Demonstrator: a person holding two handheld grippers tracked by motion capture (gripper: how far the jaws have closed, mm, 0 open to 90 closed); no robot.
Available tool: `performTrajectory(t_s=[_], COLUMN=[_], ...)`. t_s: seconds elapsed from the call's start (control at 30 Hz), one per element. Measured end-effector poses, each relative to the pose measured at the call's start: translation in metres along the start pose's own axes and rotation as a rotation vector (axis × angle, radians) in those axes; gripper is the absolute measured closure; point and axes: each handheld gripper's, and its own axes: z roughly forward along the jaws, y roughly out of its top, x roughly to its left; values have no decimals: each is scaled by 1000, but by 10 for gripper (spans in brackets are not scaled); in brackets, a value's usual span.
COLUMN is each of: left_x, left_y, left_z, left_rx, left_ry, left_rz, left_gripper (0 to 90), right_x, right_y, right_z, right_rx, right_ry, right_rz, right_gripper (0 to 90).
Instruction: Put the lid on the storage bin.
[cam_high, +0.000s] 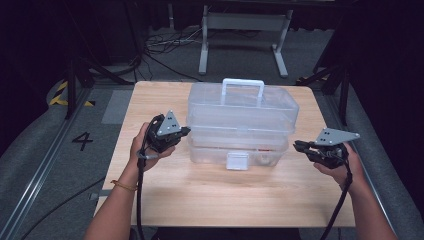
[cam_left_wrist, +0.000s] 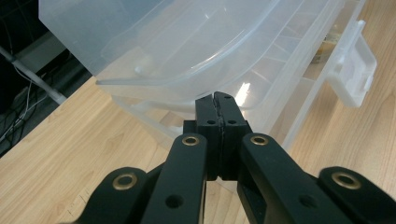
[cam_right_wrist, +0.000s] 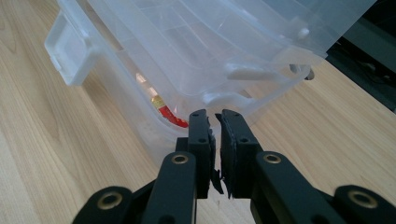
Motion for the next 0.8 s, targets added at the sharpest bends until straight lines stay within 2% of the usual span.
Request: performTrajectory(t_s=[0.43, 0.57, 0.63, 0.8], left_x=[-8, -12, -13, -17], left_y=[-9, -11, -14, -20], left_z=[4, 6, 8, 14], left_rx=[30, 59, 70, 102], left_ry=[4, 6, -2, -13], left_rz=[5, 22, 22, 21], left_gripper=[900, 900, 900, 900], right_x=[4, 6, 7, 7], right_y=[-3, -2, 0, -1], right_z=[6, 3, 0, -1], right_rx=[14, 11, -3, 4], right_ry=[19, -6, -6, -2], right_rz=[-5, -31, -35, -38], right_gripper=[819, 819, 819, 819])
